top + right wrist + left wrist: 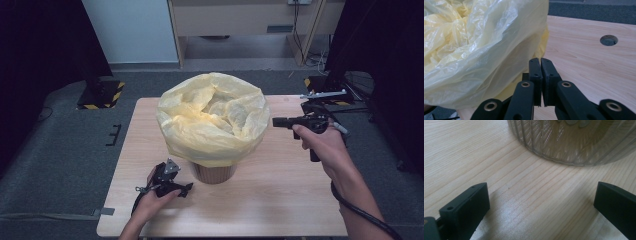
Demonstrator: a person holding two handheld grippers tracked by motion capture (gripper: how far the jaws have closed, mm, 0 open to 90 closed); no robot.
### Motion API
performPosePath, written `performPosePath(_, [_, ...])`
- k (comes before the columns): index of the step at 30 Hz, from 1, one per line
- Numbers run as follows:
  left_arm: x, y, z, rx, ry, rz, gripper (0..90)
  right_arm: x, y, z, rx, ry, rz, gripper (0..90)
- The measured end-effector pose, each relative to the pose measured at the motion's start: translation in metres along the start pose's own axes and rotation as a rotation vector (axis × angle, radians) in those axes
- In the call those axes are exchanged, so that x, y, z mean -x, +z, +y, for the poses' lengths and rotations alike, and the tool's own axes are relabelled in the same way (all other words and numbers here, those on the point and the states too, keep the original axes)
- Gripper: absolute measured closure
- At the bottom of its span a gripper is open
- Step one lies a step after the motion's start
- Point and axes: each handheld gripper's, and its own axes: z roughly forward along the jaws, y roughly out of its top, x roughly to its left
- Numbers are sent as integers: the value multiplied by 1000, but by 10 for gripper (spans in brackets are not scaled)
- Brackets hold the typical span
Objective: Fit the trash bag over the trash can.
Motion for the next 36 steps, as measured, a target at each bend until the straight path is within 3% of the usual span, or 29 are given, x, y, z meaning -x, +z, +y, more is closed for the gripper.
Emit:
performPosePath(9, [0,0,-1,7,1,1,0,-11,26,-7,-17,-1,38,753])
performPosePath(14, [0,0,-1,9,0,-1,0,-11,36,-13,-26,31,60,705])
performPosePath(36, [0,0,-1,4,1,1,0,-17,67,-22,-60,62,83,635])
